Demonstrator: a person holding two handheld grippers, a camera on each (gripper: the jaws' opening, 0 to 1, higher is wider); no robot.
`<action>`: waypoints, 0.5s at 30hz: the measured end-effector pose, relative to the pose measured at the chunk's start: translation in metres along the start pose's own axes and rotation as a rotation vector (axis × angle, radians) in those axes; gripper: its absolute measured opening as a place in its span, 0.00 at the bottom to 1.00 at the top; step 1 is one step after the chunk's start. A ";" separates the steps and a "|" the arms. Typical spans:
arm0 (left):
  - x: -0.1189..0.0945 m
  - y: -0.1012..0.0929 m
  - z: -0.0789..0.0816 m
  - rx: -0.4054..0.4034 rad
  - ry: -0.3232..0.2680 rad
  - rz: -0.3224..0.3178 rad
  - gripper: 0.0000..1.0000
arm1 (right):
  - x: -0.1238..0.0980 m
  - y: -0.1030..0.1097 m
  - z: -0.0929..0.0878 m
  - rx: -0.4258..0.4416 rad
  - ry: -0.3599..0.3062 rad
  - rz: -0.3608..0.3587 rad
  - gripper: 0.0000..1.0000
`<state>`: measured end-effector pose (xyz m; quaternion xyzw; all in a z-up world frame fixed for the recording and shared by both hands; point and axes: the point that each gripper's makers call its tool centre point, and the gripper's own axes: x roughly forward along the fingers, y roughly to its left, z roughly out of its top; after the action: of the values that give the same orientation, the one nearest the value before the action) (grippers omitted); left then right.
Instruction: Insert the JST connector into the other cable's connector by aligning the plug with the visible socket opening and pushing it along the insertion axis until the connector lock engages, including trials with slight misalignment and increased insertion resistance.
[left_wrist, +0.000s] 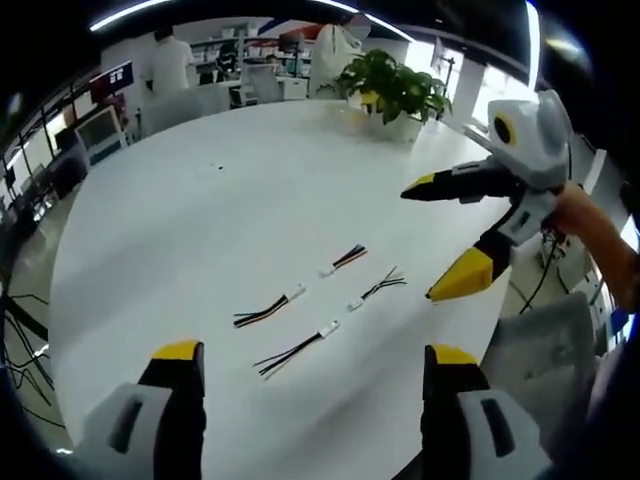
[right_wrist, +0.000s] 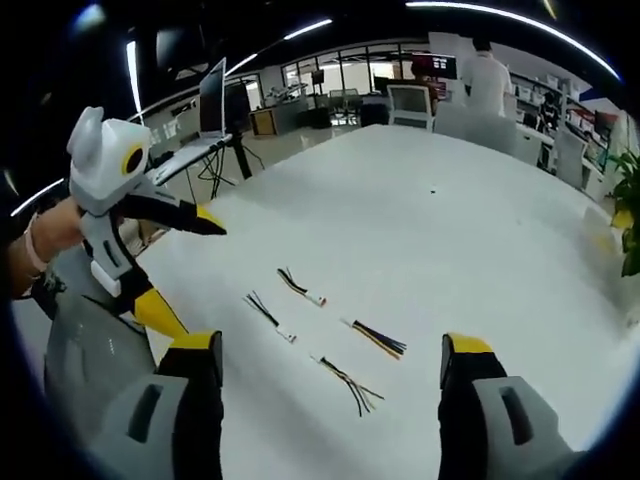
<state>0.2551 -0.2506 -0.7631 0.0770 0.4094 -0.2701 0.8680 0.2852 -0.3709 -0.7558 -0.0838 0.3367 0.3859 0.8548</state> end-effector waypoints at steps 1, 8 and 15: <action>0.000 -0.001 0.001 -0.002 -0.005 -0.006 0.88 | 0.000 -0.001 0.000 -0.006 -0.001 -0.001 0.86; 0.007 0.004 0.001 0.011 -0.006 -0.008 0.88 | 0.007 -0.009 0.002 -0.011 -0.005 -0.004 0.82; 0.015 0.011 0.004 0.046 0.004 -0.008 0.87 | 0.013 -0.017 0.002 -0.029 0.006 -0.005 0.79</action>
<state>0.2712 -0.2490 -0.7724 0.0960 0.4053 -0.2825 0.8641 0.3049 -0.3736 -0.7645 -0.0982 0.3334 0.3882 0.8535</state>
